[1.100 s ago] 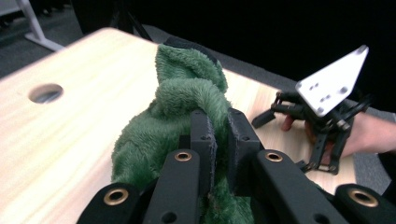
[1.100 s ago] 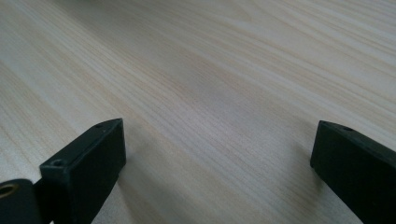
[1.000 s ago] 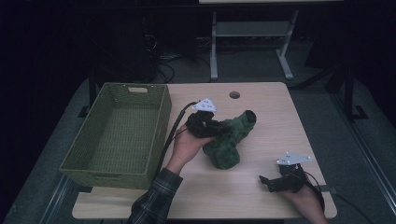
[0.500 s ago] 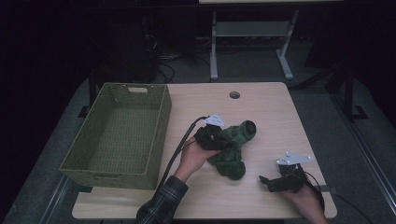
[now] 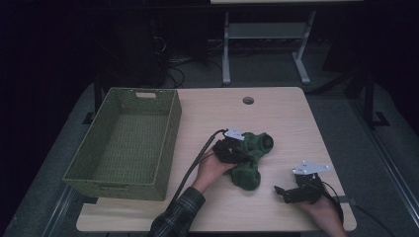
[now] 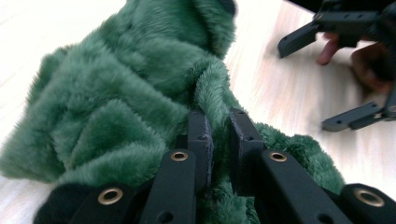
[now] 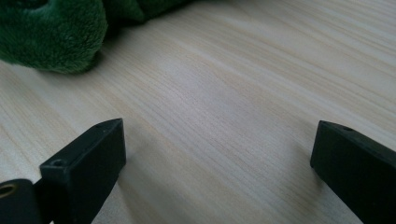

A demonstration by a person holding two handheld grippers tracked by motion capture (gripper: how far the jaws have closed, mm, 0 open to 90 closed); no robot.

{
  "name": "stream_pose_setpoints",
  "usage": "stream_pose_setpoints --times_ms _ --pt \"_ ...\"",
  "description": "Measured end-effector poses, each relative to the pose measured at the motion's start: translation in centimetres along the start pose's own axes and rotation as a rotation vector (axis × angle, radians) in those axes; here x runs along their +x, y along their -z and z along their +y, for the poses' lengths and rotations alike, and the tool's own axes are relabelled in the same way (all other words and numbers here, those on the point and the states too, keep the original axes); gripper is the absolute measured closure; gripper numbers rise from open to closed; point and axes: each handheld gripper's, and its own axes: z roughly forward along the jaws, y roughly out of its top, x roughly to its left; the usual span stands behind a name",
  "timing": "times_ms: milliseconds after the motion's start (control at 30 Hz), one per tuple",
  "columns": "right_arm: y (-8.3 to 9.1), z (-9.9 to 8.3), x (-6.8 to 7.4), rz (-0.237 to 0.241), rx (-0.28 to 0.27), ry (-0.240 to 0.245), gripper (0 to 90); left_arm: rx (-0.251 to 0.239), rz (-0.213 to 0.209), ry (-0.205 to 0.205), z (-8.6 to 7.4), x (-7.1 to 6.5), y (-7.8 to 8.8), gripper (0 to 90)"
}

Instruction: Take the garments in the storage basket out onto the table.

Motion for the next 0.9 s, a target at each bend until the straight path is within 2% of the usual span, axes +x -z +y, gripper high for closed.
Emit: stream_pose_setpoints --times_ms 100,200,367,500,667,900 --pt "0.0 0.0 0.0 0.000 0.000 0.000 3.0 0.007 0.004 -0.012 0.0 0.0 -0.3 76.3" --pt "0.0 0.0 0.0 0.000 0.000 0.000 3.0 0.010 0.012 -0.032 0.2 -0.3 0.2 66.6" --pt "0.0 0.0 0.0 0.000 0.000 0.000 3.0 -0.007 0.049 -0.052 0.6 -0.9 2.3 51.4" --pt "0.0 0.0 0.0 0.000 0.000 -0.001 3.0 -0.030 0.065 -0.053 0.3 -1.2 4.2 47.2" --pt "0.0 0.0 0.0 0.000 0.000 0.000 3.0 -0.052 0.088 -0.033 -1.2 -1.4 6.3 43.9" --pt "0.0 0.0 0.0 -0.001 -0.001 0.001 3.0 -0.066 0.123 -0.004 -3.9 -1.1 7.9 40.4"
